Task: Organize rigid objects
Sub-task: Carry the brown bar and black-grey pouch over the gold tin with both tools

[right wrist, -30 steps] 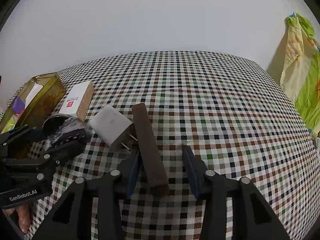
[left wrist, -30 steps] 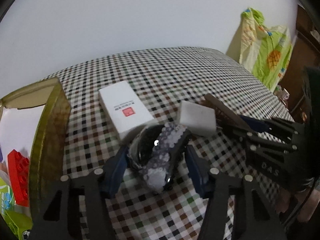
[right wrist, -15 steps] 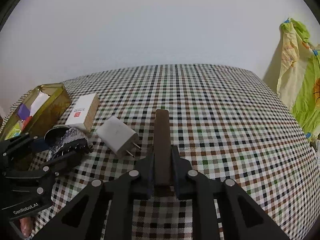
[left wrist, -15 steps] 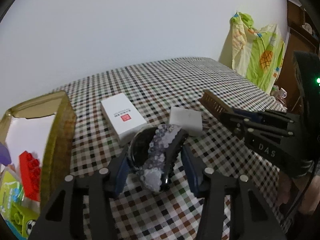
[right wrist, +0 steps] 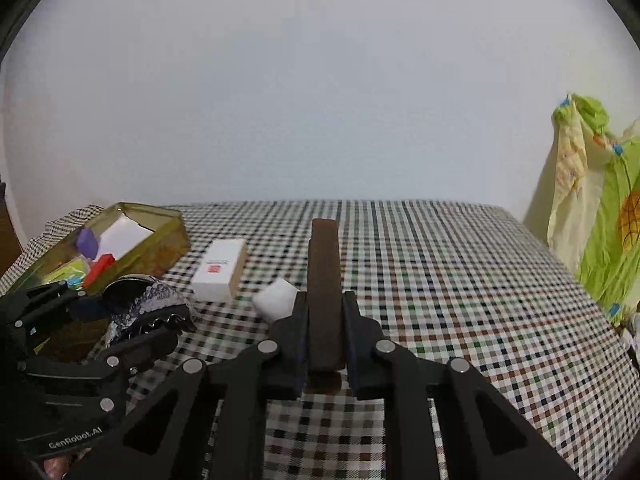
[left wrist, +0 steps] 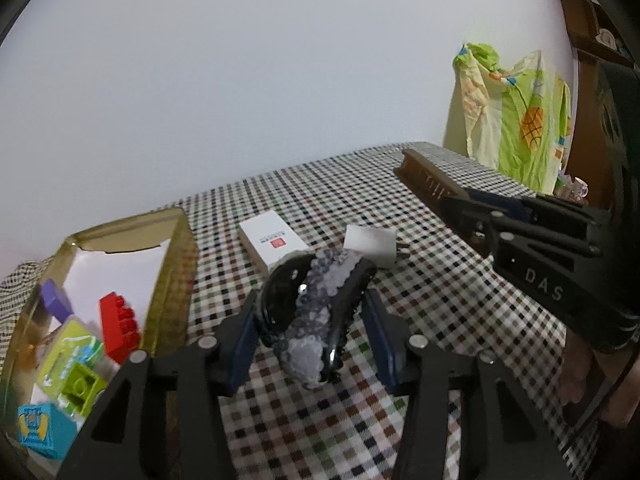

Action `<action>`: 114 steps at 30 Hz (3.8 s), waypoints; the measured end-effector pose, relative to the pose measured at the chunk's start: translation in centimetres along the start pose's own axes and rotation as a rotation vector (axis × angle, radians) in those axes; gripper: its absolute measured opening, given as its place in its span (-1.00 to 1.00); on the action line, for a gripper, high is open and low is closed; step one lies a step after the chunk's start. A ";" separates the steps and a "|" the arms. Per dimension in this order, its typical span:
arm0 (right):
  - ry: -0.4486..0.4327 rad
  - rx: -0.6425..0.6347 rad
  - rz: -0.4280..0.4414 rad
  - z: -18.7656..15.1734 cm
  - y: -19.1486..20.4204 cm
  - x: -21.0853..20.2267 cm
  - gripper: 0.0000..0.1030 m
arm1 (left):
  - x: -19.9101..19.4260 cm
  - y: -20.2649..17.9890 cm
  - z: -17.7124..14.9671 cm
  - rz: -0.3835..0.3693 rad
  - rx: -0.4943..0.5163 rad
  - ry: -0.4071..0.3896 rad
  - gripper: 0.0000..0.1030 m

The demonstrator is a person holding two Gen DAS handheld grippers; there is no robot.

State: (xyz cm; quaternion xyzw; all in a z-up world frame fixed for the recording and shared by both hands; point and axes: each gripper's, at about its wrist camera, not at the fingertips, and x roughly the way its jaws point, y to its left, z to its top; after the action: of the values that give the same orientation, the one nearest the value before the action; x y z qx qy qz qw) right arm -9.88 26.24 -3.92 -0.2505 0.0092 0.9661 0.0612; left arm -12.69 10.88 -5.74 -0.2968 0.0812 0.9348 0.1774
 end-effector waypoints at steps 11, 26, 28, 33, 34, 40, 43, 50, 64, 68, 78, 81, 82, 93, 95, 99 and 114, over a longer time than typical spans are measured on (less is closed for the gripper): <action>-0.035 -0.003 0.059 -0.6 2.4 -1.6 -0.66 | -3.0 1.6 -1.5 0.006 -0.067 -0.057 -0.04; -0.059 -0.008 0.094 -1.3 4.9 -2.6 -0.66 | -5.0 1.9 -2.3 0.047 -0.067 -0.116 -0.04; -0.063 -0.010 0.097 -1.3 5.1 -2.8 -0.66 | -5.2 2.0 -2.4 0.049 -0.071 -0.120 -0.04; -0.076 -0.017 0.104 -1.5 5.7 -3.3 -0.66 | -5.7 2.3 -2.7 0.058 -0.082 -0.130 -0.04; -0.080 -0.021 0.105 -1.5 5.9 -3.4 -0.66 | -5.8 2.4 -2.8 0.059 -0.084 -0.131 -0.04; -0.087 -0.028 0.114 -1.6 6.5 -3.6 -0.66 | -6.5 2.7 -3.1 0.075 -0.083 -0.150 -0.04; -0.092 -0.031 0.119 -1.6 6.7 -3.7 -0.66 | -6.8 2.8 -3.3 0.073 -0.085 -0.156 -0.04; -0.101 -0.043 0.135 -1.8 7.7 -4.1 -0.66 | -8.4 3.7 -3.7 0.074 -0.115 -0.190 -0.04; -0.085 -0.082 0.173 -1.4 9.7 -3.3 -0.66 | -11.4 7.8 -4.2 0.142 -0.181 -0.254 -0.04; -0.087 -0.091 0.199 -0.5 10.4 -2.9 -0.66 | -11.8 9.6 -4.4 0.172 -0.207 -0.252 -0.04; -0.079 -0.127 0.265 0.9 12.6 -2.3 -0.66 | -12.5 13.9 -4.3 0.259 -0.239 -0.253 -0.04; -0.077 -0.129 0.279 1.2 13.1 -2.0 -0.66 | -12.5 14.5 -4.3 0.277 -0.241 -0.248 -0.04; -0.075 -0.129 0.284 1.5 13.3 -2.1 -0.66 | -12.3 14.6 -4.2 0.281 -0.241 -0.245 -0.04; -0.063 -0.161 0.307 2.3 15.0 -1.6 -0.66 | -10.1 16.0 -3.9 0.284 -0.264 -0.164 -0.04; -0.061 -0.158 0.315 2.4 15.1 -1.5 -0.66 | -9.9 16.2 -4.0 0.286 -0.263 -0.155 -0.04; -0.054 -0.170 0.325 2.4 15.6 -1.4 -0.66 | -9.4 16.8 -3.9 0.276 -0.273 -0.127 -0.04; 0.005 -0.216 0.364 3.5 18.0 0.3 -0.66 | -7.6 20.3 -4.1 0.251 -0.332 -0.041 -0.04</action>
State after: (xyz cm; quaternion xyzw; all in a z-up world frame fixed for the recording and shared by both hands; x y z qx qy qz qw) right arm -14.05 8.63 -1.30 -0.2521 -0.0489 0.9560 -0.1416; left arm -12.48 -11.08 -3.74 -0.2906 -0.0409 0.9559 0.0098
